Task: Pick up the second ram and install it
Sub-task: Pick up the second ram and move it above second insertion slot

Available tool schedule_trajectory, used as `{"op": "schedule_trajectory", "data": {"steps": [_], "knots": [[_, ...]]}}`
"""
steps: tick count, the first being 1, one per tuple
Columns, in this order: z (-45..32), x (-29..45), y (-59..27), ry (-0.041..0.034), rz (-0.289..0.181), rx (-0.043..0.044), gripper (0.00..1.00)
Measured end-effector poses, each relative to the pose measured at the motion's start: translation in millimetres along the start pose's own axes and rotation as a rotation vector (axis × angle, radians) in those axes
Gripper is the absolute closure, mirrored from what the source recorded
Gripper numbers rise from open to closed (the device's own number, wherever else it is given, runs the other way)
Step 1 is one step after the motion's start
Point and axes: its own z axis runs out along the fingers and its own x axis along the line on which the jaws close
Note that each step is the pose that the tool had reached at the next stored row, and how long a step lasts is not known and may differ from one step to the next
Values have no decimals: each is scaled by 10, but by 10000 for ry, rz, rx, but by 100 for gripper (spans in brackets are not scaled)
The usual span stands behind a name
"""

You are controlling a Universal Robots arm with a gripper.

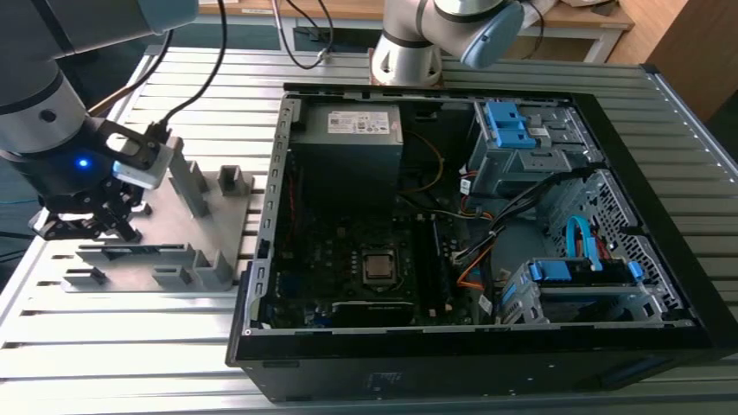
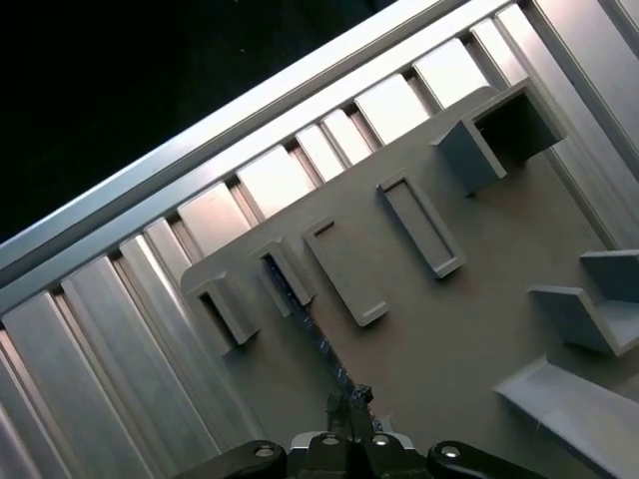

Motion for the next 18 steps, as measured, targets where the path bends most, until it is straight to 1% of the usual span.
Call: {"op": "schedule_trajectory", "data": {"steps": [18], "knots": [[0,0,0,27,-704,8,90]]}}
